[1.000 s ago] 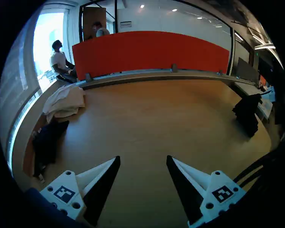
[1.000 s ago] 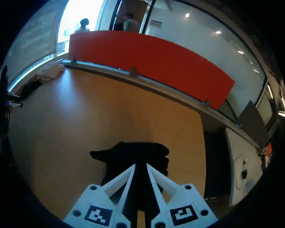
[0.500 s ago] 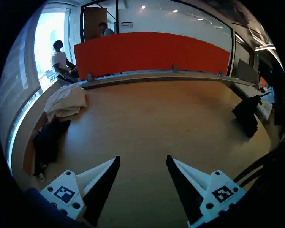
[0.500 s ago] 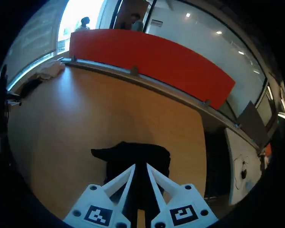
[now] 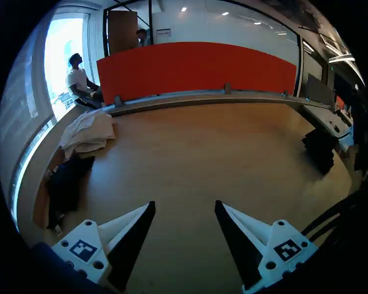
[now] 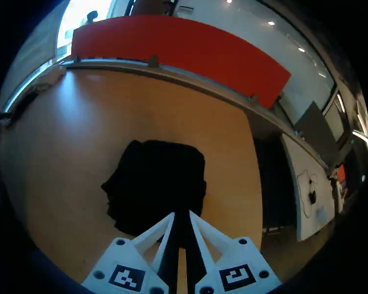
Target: Fold towel
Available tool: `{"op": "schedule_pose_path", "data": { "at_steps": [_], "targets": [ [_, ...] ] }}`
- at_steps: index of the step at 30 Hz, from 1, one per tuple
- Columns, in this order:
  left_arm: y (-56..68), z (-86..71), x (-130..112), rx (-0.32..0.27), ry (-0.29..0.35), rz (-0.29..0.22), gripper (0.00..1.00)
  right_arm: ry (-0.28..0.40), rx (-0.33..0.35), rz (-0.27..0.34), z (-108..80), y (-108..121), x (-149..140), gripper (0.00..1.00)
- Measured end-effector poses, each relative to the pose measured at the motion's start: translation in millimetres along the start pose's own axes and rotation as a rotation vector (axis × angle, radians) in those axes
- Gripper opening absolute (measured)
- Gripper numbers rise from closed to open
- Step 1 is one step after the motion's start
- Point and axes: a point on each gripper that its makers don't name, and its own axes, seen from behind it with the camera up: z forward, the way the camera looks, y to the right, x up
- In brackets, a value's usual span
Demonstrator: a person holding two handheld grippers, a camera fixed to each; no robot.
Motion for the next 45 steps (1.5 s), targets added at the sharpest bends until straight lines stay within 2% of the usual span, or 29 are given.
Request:
{"op": "schedule_pose_path", "data": {
  "at_steps": [11, 26, 33, 45],
  "targets": [
    [-1.7, -3.7, -2, 0.008, -0.006, 0.014, 0.9, -0.081, -0.013, 0.061, 27.7, 5, -46, 0.06],
    [-0.8, -5.9, -3, 0.017, -0.012, 0.023, 0.9, -0.136, -0.027, 0.119, 63.1, 8, -62, 0.06],
    [2.0, -4.6, -3, 0.018, -0.013, 0.022, 0.9, -0.13, -0.035, 0.102, 61.0, 7, -62, 0.06],
    [0.6, -1.9, -1, 0.019, -0.011, 0.016, 0.9, -0.1, -0.068, 0.115, 38.3, 16, -66, 0.15]
  ]
}}
